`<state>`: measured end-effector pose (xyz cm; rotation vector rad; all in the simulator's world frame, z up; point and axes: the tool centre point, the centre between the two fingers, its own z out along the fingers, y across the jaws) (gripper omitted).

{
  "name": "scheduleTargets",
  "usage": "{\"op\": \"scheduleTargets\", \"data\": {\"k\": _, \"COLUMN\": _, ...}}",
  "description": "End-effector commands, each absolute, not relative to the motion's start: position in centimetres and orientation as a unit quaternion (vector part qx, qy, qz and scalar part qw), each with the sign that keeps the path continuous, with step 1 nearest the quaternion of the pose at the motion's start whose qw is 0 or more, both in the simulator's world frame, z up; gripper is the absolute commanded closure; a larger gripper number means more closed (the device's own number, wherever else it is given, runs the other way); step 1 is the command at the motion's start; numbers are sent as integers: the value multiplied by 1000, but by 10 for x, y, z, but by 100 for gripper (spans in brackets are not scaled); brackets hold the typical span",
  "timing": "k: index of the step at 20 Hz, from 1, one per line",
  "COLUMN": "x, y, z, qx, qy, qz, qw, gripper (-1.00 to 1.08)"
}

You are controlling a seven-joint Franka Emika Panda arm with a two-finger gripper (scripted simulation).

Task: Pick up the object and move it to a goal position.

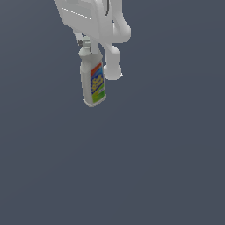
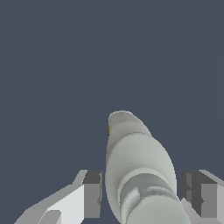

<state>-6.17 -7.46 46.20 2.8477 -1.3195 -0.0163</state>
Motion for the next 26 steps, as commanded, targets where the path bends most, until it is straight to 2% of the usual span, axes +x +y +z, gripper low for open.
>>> {"op": "scheduleTargets", "data": {"k": 1, "x": -76, "y": -80, "z": 495, "qx": 907, "qy": -420, "qz": 0, "qw": -1, "gripper": 108}}
{"op": "scheduleTargets", "data": {"k": 13, "x": -123, "y": -100, "z": 596, "qx": 907, "qy": -420, "qz": 0, "qw": 0, "gripper": 108}}
{"op": "scheduleTargets", "data": {"k": 26, "x": -134, "y": -107, "z": 626, "qx": 908, "qy": -420, "qz": 0, "qw": 0, "gripper": 108}}
